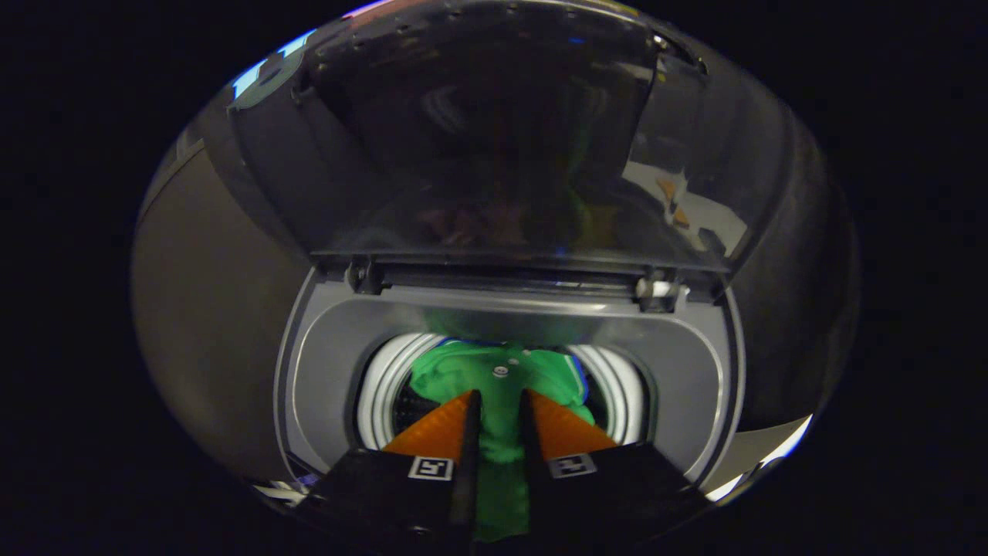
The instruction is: Put the clothes into the washing machine and then close the washing machine lid.
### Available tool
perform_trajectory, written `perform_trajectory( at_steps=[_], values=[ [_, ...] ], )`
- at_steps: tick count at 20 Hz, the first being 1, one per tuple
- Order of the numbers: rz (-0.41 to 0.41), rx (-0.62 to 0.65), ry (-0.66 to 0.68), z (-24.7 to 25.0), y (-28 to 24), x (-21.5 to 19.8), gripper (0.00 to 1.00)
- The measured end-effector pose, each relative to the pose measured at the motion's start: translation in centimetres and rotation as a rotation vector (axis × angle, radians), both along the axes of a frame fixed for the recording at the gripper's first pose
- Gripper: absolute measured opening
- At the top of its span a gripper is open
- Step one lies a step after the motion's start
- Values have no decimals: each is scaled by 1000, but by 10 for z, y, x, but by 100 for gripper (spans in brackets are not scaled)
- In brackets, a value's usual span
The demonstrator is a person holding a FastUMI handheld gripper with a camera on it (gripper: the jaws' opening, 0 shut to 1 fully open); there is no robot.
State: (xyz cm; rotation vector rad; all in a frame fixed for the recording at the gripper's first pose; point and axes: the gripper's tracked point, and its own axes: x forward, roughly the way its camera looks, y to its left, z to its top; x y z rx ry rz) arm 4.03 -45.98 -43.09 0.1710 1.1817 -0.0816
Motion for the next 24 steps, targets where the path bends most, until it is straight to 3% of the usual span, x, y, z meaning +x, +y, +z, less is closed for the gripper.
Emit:
perform_trajectory(
  at_steps=[3,8,13,16,20,24],
  values=[
    [16,-68,-56,1,-13,11,100],
    [14,-132,-125,29,-13,19,98],
    [-60,-4,-132,61,18,16,99],
    [-47,-4,-196,97,24,29,99],
    [-10,-21,-412,180,32,85,99],
    [49,-116,-648,245,15,173,98]
  ],
)
